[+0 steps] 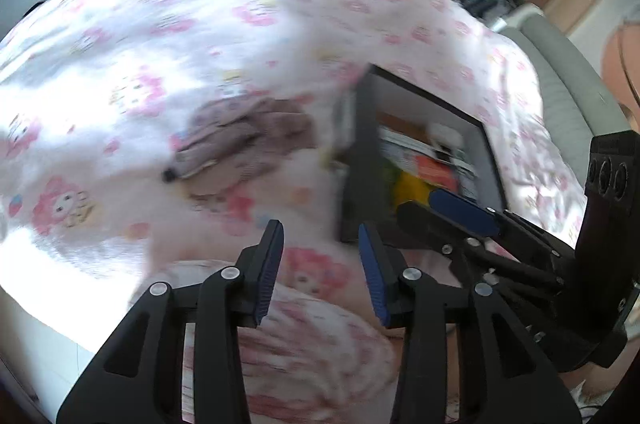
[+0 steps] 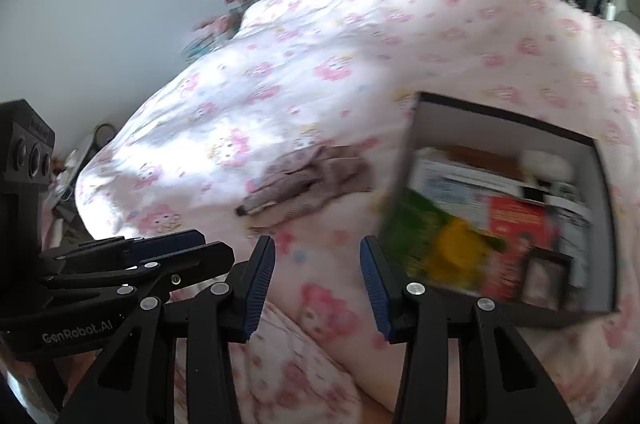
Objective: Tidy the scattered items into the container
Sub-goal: 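Move the right gripper back toward the grey tube on the sheet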
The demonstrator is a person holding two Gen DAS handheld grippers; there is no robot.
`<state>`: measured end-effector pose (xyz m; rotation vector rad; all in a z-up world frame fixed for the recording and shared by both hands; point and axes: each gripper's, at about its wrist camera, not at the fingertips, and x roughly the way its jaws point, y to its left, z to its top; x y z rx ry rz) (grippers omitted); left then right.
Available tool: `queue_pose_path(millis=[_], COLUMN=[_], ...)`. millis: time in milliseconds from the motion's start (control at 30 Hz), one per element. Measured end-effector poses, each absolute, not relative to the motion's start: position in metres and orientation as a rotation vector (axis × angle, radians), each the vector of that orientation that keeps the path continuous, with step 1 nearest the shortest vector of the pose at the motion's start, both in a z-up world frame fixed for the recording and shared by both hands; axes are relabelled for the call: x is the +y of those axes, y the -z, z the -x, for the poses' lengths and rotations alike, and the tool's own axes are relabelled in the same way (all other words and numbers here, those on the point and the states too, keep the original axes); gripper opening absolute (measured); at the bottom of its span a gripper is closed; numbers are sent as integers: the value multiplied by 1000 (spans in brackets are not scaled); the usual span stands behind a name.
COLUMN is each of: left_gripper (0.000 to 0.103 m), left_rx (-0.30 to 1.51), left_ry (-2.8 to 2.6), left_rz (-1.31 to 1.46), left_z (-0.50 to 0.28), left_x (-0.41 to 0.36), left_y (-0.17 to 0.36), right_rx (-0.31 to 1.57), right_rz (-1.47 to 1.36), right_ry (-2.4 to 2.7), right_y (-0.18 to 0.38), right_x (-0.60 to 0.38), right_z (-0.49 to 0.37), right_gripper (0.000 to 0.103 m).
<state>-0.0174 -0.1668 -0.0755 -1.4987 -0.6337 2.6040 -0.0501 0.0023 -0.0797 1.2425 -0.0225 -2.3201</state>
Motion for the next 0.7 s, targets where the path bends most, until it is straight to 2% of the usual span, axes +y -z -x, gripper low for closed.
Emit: queue_pose_path(millis=[267, 433, 700], left_gripper=[40, 40, 40], left_rx=[-835, -1025, -1138], left_ry=[-2628, -2531, -2338], left_rz=[1659, 1762, 1817], left_z=[38, 59, 101], left_x=[-251, -296, -312], left_y=[133, 176, 222], right_rx=[-19, 15, 51], right_rz=[-1344, -1411, -1496], right_ry=[2242, 2251, 2262], right_y=[120, 152, 197], right_x=[-50, -73, -104], right_z=[93, 132, 186], right_gripper=[40, 40, 40])
